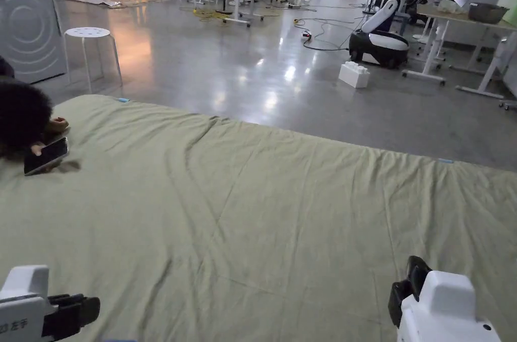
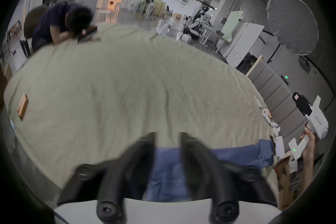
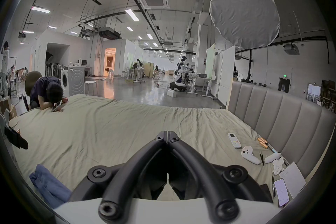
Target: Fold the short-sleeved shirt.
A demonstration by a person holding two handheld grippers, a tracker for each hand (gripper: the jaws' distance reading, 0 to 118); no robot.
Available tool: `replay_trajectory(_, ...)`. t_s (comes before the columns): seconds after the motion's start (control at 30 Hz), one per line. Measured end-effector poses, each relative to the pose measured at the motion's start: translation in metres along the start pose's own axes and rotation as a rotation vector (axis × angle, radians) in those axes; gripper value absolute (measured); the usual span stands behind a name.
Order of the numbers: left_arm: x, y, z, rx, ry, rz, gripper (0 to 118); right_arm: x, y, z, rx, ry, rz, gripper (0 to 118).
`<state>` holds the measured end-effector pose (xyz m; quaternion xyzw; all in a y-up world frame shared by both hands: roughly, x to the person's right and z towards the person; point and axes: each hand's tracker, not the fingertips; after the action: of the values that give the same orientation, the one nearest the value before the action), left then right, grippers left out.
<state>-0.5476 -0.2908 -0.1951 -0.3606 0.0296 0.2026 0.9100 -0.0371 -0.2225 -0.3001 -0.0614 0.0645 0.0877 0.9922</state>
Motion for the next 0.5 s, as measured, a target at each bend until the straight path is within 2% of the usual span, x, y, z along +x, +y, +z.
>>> replay_trajectory(0.03, -0.002, -0.005, -0.002, -0.04, -0.019, 0.028, 58, -0.001, -0.002, -0.001, -0.009, -0.001, 0.002, 0)
replay_trajectory(0.07, -0.011, -0.007, -0.008, -0.084, -0.043, 0.048, 72, -0.002, -0.003, -0.002, -0.015, 0.001, 0.004, 0)
replay_trajectory(0.1, -0.02, -0.01, -0.015, -0.132, -0.064, 0.073, 79, -0.003, -0.004, -0.003, -0.024, 0.006, 0.005, 0)
replay_trajectory(0.23, -0.057, -0.025, -0.042, -0.226, -0.218, 0.15, 80, -0.006, -0.01, -0.005, -0.056, 0.012, 0.014, 0)
replay_trajectory(0.4, -0.109, -0.046, -0.088, -0.373, -0.335, 0.362, 80, -0.007, -0.018, -0.006, -0.088, 0.013, 0.028, 0)
replay_trajectory(0.5, -0.123, -0.055, -0.092, -0.279, -0.459, 0.479, 80, -0.008, -0.022, -0.006, -0.103, 0.011, 0.037, 0)
